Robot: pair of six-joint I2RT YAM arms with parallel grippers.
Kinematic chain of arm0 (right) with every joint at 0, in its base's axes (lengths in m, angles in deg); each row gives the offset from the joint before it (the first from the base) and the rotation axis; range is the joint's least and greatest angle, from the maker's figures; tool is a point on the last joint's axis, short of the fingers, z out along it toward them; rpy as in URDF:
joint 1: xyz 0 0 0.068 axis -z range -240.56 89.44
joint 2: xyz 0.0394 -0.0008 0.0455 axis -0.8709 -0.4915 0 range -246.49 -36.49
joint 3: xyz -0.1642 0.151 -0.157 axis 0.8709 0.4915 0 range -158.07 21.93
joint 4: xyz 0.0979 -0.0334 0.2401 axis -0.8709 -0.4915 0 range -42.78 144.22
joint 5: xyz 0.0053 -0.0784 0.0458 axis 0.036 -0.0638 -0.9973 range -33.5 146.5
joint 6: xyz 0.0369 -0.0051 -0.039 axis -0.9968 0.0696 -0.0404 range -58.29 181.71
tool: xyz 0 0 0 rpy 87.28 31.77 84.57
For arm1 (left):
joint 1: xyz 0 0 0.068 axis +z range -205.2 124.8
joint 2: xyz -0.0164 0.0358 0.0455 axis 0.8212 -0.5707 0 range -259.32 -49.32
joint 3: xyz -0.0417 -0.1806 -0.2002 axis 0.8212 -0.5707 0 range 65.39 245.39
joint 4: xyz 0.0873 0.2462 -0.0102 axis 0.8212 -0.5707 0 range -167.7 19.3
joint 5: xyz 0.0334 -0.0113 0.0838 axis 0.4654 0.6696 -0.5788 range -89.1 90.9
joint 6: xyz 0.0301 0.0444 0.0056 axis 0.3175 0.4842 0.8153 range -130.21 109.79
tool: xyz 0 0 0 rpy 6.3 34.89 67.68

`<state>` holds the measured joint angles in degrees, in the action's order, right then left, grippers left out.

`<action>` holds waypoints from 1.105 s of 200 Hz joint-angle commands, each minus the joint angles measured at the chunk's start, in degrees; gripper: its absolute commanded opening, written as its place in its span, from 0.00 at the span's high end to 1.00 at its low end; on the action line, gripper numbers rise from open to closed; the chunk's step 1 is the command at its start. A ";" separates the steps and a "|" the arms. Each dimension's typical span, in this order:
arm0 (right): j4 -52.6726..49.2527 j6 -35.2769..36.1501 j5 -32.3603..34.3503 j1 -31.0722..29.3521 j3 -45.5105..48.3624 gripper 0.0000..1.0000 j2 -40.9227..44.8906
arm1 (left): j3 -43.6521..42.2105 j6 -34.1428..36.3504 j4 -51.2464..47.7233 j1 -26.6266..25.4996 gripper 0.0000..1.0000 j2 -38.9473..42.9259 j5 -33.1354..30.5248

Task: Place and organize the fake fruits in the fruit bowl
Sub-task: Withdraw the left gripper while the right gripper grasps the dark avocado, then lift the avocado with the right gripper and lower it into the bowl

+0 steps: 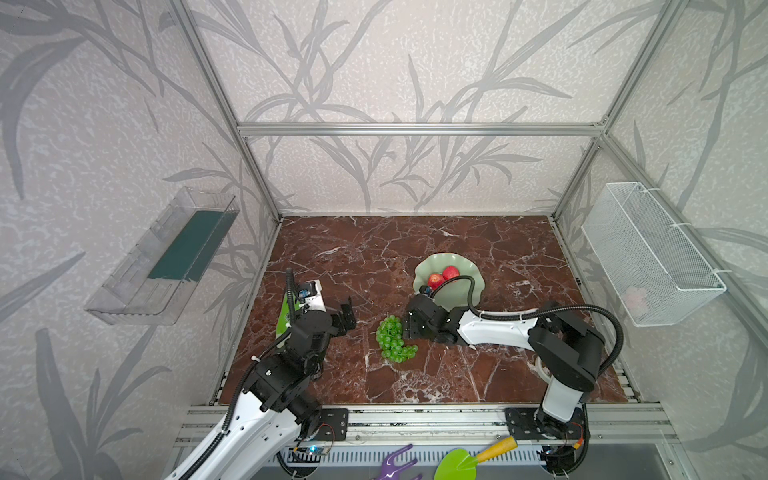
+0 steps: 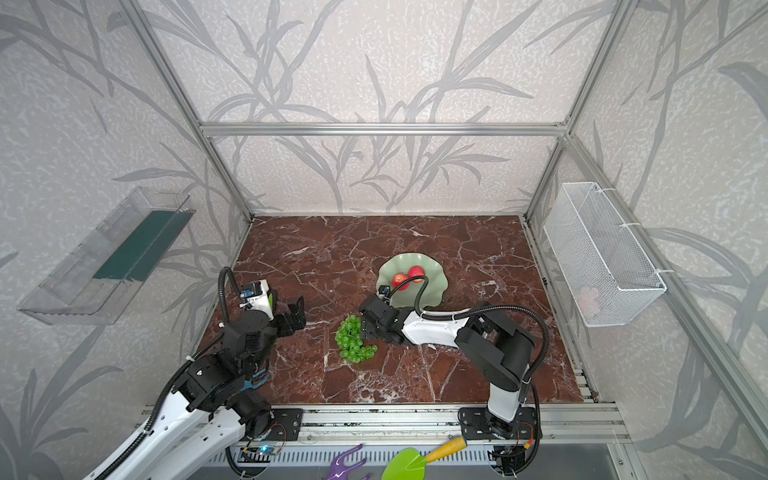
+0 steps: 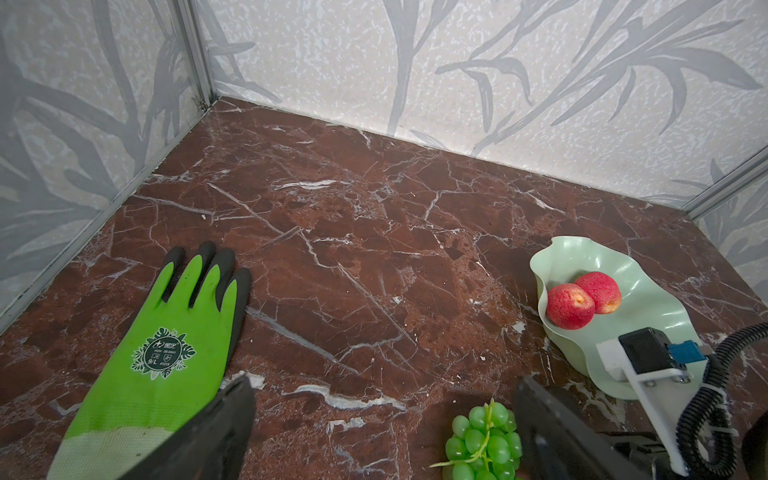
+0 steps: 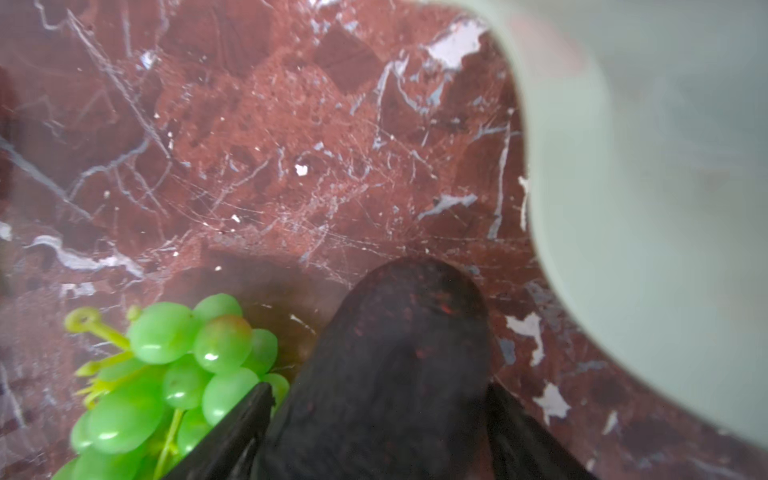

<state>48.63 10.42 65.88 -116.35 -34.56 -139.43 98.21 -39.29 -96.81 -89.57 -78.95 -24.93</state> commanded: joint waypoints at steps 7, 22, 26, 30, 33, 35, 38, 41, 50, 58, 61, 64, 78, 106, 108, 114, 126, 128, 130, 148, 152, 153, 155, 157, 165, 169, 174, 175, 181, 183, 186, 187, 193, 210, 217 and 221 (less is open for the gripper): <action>0.14 -0.61 1.29 -0.26 -0.40 0.31 0.25 | -0.21 -0.51 -1.81 0.41 0.03 0.72 -0.88; -0.41 -0.05 1.51 -0.28 0.31 0.36 1.23 | -0.21 -0.48 -2.06 0.43 0.03 1.08 -1.12; -0.60 0.22 1.51 -0.28 0.63 0.38 1.66 | -0.21 -0.54 -2.10 0.37 0.03 1.12 -1.11; -0.79 0.45 1.64 -0.28 0.92 0.40 1.96 | -0.21 -0.59 -2.12 0.40 0.03 1.15 -1.24; -0.87 0.60 1.66 -0.26 1.18 0.41 2.28 | -0.29 -0.56 -2.13 0.36 0.03 1.23 -1.23; -0.84 0.71 1.68 -0.23 1.31 0.42 2.47 | -0.30 -0.61 -2.11 0.38 0.03 1.24 -1.20; -0.96 0.87 1.69 -0.27 1.61 0.42 2.81 | -0.30 -0.62 -2.09 0.40 0.03 1.31 -1.19; -1.12 0.94 1.76 -0.28 1.91 0.43 3.13 | -0.36 -0.74 -2.10 0.43 0.03 1.34 -1.23; -1.27 1.51 1.86 -0.41 2.95 0.46 4.52 | -0.45 -0.91 -2.10 0.41 0.03 1.43 -1.20; -1.51 2.46 2.03 -0.67 3.93 0.47 6.05 | -0.62 -1.15 -2.02 0.36 0.03 1.46 -1.23; -1.62 2.88 2.16 -0.86 4.29 0.48 6.92 | -0.64 -1.34 -2.02 0.36 0.03 1.45 -1.23; -1.84 3.33 2.32 -1.04 4.59 0.48 7.44 | -0.77 -1.51 -2.06 0.36 0.03 1.46 -1.24; -3.84 5.04 3.20 -2.43 5.78 0.48 10.68 | -0.99 -1.89 -1.77 0.39 0.03 1.42 -1.16; -7.54 6.86 4.81 -7.74 10.22 0.48 19.27 | -1.75 -2.56 -0.86 0.39 0.04 1.44 -1.32; -7.96 6.89 4.88 -7.99 10.60 0.48 19.92 | -1.83 -2.56 -0.76 0.47 0.04 1.44 -1.33; -9.32 6.86 5.09 -8.42 11.54 0.48 22.28 | -2.01 -2.66 -0.40 0.45 0.04 1.44 -1.34; -12.31 6.68 5.86 -8.61 13.40 0.48 27.47 | -2.19 -2.58 0.21 0.48 0.04 1.17 -1.25; -12.80 6.83 6.20 -8.52 13.66 0.48 28.39 | -2.16 -2.61 0.30 0.45 0.04 1.04 -1.25; -13.40 6.99 6.59 -8.54 13.86 0.48 29.48 | -2.10 -2.59 0.39 0.47 0.04 1.06 -1.27; -17.02 10.37 11.81 -8.12 14.88 0.48 38.04 | -2.01 -2.63 1.03 0.57 0.04 0.00 -1.07; -17.91 11.33 12.75 -7.67 14.62 0.48 39.65 | -1.97 -2.69 1.26 0.53 0.04 -0.22 -0.99; -18.16 11.62 12.88 -7.49 14.55 0.48 40.09 | -1.97 -2.67 1.34 0.53 0.03 -0.32 -0.94; -18.50 12.19 12.99 -7.18 14.34 0.48 40.75 | -1.97 -2.65 1.44 0.53 0.04 -0.43 -0.95; -18.87 12.66 13.08 -6.60 14.14 0.48 41.44 | -1.97 -2.72 1.51 0.58 0.04 -0.52 -0.91; -19.85 14.35 11.75 -3.71 13.14 0.48 43.34 | -1.92 -2.90 2.08 0.54 0.04 -1.18 -0.72; -20.11 14.42 10.35 -1.30 12.61 0.48 44.02 | -1.97 -3.14 2.44 0.54 0.04 -1.42 -0.67; -20.10 15.77 8.32 1.63 12.03 0.48 44.62 | -2.03 -3.34 2.90 0.55 0.04 -1.74 -0.45; -20.09 16.12 7.73 2.08 11.94 0.48 44.69 | -2.04 -3.39 3.03 0.59 0.04 -1.83 -0.45; -19.74 16.66 4.88 5.64 11.45 0.48 44.84 | -2.06 -3.79 3.48 0.54 0.04 -2.24 -0.10; -19.51 16.77 3.87 6.56 11.30 0.48 44.77 | -2.06 -3.92 3.69 0.58 0.04 -2.33 0.03; -19.05 17.01 2.57 8.27 11.13 0.48 44.63 | -2.06 -4.07 3.93 0.54 0.04 -2.58 0.14; -18.86 17.10 2.04 8.74 11.09 0.48 44.60 | -2.06 -4.15 3.99 0.53 0.04 -2.69 0.24; -17.69 17.85 -0.45 11.48 10.84 0.48 43.98 | -1.99 -4.55 4.31 0.55 0.04 -3.01 0.48; -15.69 19.26 -4.10 17.34 9.10 0.48 40.44 | -1.79 -5.58 4.50 0.61 0.04 -3.72 1.25; -14.53 20.13 -6.00 19.10 8.22 0.48 38.44 | -1.66 -5.88 4.20 0.62 0.04 -3.77 1.36; -13.94 20.50 -6.70 19.82 7.62 0.48 37.27 | -1.60 -6.05 4.06 0.67 0.04 -3.75 1.44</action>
<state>32.64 26.53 66.85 -101.12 -24.07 -97.13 96.59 -42.46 -93.82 -89.24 -82.49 -23.94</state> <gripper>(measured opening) 0.569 0.963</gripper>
